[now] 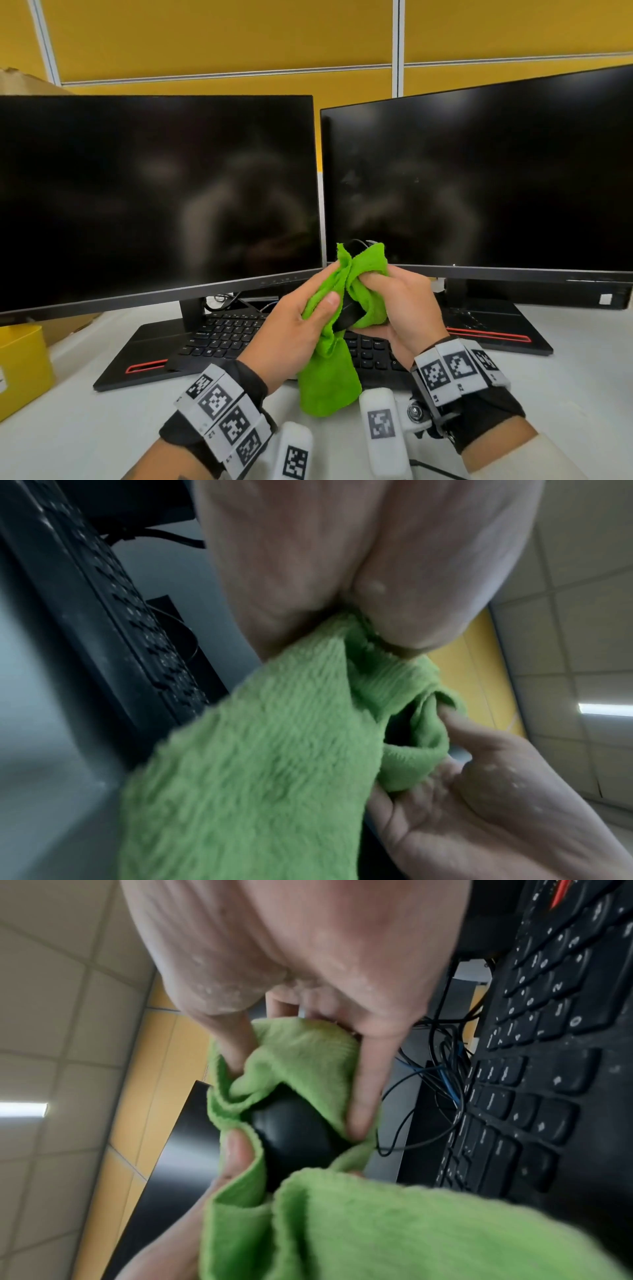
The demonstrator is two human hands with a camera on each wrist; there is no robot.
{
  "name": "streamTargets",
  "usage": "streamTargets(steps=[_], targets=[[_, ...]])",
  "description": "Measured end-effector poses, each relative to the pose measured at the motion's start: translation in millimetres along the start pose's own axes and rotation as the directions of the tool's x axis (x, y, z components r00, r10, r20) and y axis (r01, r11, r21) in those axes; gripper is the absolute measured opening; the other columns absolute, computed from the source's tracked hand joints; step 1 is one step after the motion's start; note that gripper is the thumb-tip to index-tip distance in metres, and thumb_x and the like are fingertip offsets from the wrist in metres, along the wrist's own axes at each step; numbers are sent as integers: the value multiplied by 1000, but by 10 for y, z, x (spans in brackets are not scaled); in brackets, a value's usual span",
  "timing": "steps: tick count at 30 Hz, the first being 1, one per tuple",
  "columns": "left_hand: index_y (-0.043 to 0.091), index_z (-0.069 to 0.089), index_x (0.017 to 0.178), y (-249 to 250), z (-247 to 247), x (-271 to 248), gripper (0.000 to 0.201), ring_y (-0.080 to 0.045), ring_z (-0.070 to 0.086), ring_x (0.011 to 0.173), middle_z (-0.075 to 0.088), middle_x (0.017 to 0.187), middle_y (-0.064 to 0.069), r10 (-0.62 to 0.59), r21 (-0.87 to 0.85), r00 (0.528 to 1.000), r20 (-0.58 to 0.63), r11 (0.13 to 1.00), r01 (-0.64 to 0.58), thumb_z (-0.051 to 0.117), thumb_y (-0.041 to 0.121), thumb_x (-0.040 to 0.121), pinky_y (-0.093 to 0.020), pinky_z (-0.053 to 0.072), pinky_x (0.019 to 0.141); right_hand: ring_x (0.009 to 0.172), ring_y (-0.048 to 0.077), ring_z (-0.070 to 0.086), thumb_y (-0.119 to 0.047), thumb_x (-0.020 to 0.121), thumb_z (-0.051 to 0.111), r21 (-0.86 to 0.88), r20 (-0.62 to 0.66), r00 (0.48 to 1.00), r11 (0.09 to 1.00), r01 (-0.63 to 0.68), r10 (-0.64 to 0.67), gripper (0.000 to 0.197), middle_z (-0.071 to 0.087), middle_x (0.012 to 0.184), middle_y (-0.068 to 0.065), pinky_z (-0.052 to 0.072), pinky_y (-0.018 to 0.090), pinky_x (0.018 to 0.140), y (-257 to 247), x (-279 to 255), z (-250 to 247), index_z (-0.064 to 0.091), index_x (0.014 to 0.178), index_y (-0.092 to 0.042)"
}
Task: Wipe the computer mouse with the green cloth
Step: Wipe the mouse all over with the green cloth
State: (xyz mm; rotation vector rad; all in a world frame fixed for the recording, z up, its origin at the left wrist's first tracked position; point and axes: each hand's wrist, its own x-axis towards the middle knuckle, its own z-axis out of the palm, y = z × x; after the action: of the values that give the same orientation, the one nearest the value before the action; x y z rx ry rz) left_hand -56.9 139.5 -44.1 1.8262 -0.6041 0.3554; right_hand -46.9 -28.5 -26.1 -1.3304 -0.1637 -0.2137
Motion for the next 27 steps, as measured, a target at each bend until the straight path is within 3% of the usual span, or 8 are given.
streamTargets(steps=[2,9,12,17,19,22,25,27], targets=[[37,49,154,-3,2,6,48,1,52,142,59,151,19,-3,25,999,34,1000,2,53,18,109,-36,37,125,87,36,79,-21,95,69,55,-49,998,998,-41,43,17,80,95,20,65,55,63,-23,-6,-4,79,97,-8],[38,67,133,105,0,-1,45,2,67,124,75,127,21,-21,-76,1000,5,997,21,56,4,106,-18,50,107,101,54,71,-30,104,59,216,-147,968,962,-168,202,34,70,113,35,56,78,73,-57,93,-70,68,114,2],[38,71,125,99,-6,6,44,-3,69,121,77,124,18,-31,-57,999,-31,998,29,57,2,105,-28,53,108,103,52,69,-29,105,58,179,-170,964,969,-172,203,27,68,115,32,59,71,68,-67,104,-111,66,107,-3],[38,66,132,59,-23,-22,46,-8,72,117,77,125,11,-59,-40,998,10,997,59,71,7,98,-42,57,107,91,44,76,-32,104,59,41,-105,988,993,-108,112,33,75,103,32,64,62,65,-43,42,-13,76,98,-4],[38,63,136,45,2,-28,44,-7,73,115,77,124,11,-59,-48,998,16,997,60,72,17,99,-39,57,106,90,41,77,-29,105,57,-15,-65,996,998,-61,60,31,77,102,28,64,62,70,-28,14,50,78,94,-9],[35,66,136,63,10,-10,38,-7,74,112,79,120,11,-46,-63,999,1,997,46,67,34,98,-32,58,102,89,37,78,-28,105,58,-16,-23,998,998,-64,63,31,77,103,26,63,63,74,-42,-17,78,76,104,-3],[30,72,129,119,-27,11,31,-8,76,107,81,115,9,-35,-93,999,12,995,36,67,31,98,-24,59,94,79,40,78,-26,100,66,-7,-104,993,999,-47,46,34,76,98,30,62,67,71,-112,-12,41,73,101,8],[28,73,124,132,-47,8,26,-8,77,103,82,111,7,-27,-80,999,36,996,30,67,29,99,-22,59,89,76,42,77,-27,100,66,8,-154,986,998,-68,68,35,78,91,28,64,61,63,-149,-18,26,73,95,7]])
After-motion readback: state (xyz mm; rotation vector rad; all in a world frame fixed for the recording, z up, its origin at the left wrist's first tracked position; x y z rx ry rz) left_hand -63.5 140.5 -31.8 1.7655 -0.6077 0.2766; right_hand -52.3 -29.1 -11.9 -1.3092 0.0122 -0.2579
